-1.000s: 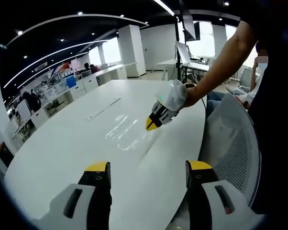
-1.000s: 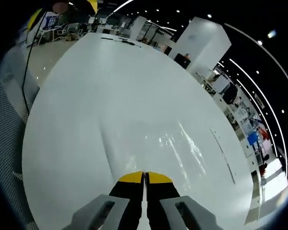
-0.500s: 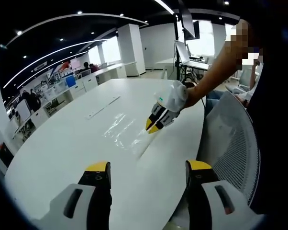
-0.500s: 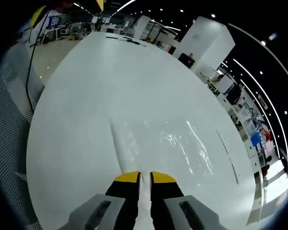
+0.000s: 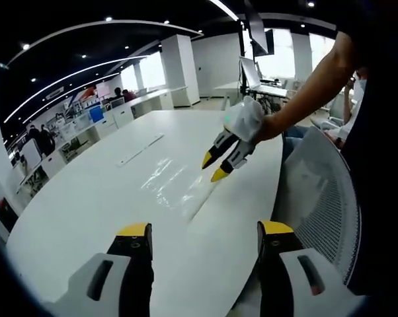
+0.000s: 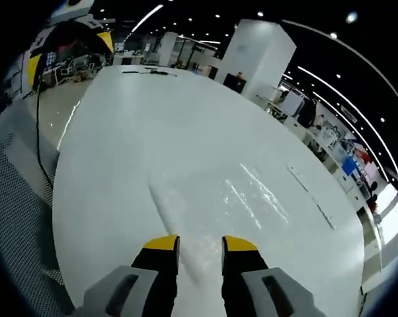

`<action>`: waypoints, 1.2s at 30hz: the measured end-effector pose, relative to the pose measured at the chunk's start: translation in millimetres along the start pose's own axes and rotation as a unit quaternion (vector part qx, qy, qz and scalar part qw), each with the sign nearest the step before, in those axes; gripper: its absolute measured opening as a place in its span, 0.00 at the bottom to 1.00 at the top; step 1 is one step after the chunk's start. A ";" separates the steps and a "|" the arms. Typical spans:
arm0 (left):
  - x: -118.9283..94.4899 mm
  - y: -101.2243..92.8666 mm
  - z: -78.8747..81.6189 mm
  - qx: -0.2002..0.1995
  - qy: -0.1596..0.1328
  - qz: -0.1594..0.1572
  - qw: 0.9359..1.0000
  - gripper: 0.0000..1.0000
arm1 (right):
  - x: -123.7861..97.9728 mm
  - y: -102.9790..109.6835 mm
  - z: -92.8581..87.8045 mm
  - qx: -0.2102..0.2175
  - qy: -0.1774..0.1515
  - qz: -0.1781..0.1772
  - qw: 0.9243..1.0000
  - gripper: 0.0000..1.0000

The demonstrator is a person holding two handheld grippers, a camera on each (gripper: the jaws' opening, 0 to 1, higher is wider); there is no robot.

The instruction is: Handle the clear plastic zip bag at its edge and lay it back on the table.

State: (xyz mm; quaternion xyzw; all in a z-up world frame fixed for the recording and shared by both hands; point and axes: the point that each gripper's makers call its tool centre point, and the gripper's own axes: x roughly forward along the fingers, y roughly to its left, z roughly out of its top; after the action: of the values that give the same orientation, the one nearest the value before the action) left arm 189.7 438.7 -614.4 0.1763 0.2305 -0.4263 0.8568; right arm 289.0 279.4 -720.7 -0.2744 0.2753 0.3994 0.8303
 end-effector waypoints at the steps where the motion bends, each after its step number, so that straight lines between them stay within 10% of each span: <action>1: 0.7 -0.2 -0.1 0.000 -0.001 0.001 1.000 0.63 | -3.0 0.0 0.2 0.013 -0.003 -0.001 1.000 0.27; 36: 17.6 -18.0 -11.6 -0.037 -0.028 0.021 0.999 0.67 | -109.7 -24.8 -38.8 0.124 -0.075 -0.068 0.987 0.68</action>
State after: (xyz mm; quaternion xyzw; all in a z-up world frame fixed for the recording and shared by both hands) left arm 181.5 422.8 -635.5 0.1374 0.2179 -0.4041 0.8777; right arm 241.8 183.9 -667.8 -0.1567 0.2401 0.3248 0.9013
